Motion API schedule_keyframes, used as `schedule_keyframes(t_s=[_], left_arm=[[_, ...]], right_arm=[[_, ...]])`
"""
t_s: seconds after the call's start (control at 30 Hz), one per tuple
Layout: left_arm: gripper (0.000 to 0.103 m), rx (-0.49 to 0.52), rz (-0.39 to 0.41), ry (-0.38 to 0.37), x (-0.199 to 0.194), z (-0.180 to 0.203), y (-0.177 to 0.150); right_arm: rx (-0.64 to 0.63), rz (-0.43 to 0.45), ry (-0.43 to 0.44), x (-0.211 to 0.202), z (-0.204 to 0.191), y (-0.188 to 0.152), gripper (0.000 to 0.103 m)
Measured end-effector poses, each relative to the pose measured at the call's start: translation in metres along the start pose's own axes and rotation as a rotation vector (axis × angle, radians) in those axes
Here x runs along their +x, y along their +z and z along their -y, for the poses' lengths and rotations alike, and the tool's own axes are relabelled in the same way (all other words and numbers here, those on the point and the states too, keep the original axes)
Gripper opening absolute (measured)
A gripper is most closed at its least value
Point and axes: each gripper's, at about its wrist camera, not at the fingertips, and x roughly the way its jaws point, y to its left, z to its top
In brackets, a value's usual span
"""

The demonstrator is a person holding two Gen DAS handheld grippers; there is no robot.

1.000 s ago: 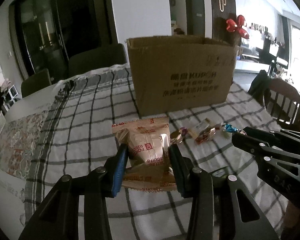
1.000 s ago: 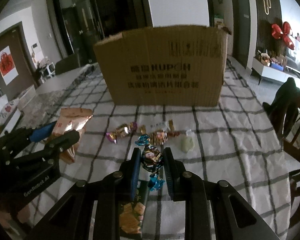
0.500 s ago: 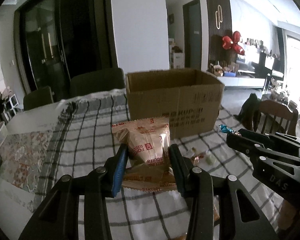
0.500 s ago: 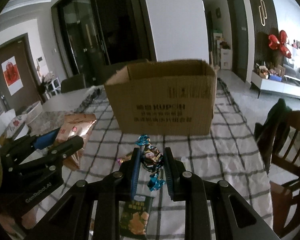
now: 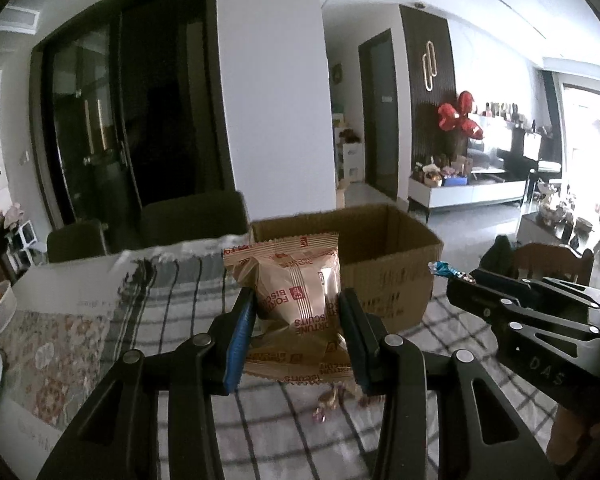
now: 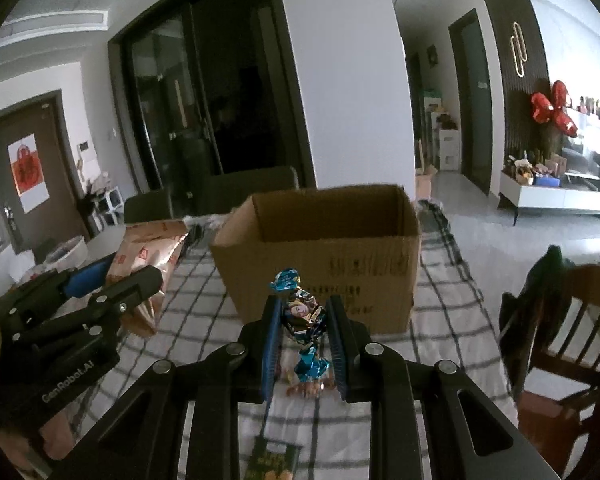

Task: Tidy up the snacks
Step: 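Carry the pastry bag and blue candy over the cardboard box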

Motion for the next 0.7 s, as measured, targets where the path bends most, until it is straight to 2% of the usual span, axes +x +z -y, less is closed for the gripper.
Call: schedule_keyframes(t_s=[0.47,0.7], left_arm=[[0.042,0.007,0.027,-0.047,0.045,-0.005,0.05],[0.042,-0.008,-0.023,-0.083,0.084,-0.007,0.066]], right_arm=[[-0.015,0.062,-0.004,0.034,0.017,0.053,0.024],[-0.025,0.044,-0.01,0.062,0.025,0.071,0.024]])
